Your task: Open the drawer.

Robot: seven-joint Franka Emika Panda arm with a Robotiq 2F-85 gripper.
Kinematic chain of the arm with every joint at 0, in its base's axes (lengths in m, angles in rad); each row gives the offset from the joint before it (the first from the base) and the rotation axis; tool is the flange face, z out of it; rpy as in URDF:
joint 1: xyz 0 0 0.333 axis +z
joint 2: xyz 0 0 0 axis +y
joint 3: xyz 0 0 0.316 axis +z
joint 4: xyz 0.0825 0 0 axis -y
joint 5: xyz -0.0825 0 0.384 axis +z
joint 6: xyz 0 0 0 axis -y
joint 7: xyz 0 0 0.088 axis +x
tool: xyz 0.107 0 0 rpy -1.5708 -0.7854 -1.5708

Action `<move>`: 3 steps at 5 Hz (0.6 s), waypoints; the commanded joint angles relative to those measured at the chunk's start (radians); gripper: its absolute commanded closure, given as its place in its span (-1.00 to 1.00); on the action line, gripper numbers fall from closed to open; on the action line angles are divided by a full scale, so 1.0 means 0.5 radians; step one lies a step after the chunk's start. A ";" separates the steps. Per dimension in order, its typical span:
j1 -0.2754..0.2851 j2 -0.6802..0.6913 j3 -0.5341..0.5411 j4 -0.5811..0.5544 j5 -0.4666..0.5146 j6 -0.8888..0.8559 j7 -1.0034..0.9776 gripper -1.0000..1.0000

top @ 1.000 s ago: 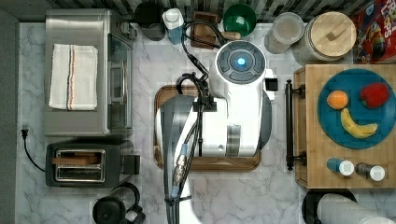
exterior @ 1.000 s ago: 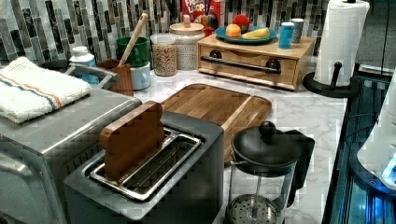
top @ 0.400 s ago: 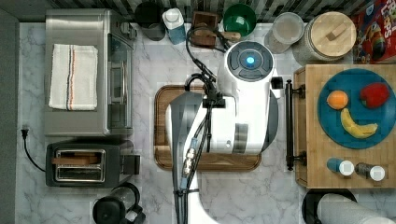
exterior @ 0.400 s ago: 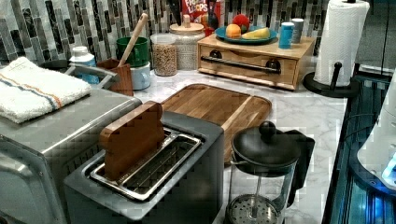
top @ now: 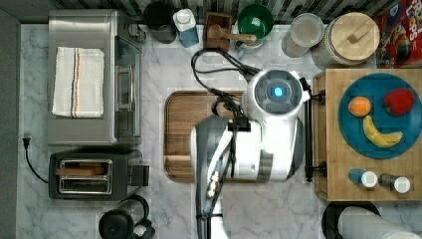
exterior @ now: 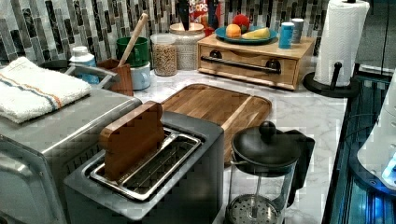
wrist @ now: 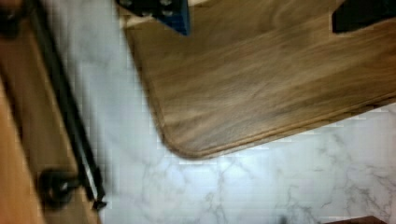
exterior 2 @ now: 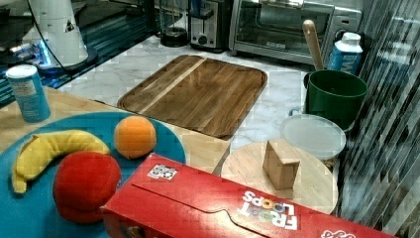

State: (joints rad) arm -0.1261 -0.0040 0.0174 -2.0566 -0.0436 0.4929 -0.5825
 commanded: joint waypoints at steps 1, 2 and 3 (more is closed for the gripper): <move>-0.133 -0.078 -0.131 -0.262 -0.222 0.191 -0.497 -1.00; -0.163 -0.033 -0.163 -0.201 -0.238 0.166 -0.656 -1.00; -0.219 0.007 -0.171 -0.220 -0.233 0.293 -0.779 -1.00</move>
State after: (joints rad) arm -0.2399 -0.0163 -0.0798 -2.2051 -0.1667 0.6123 -0.8613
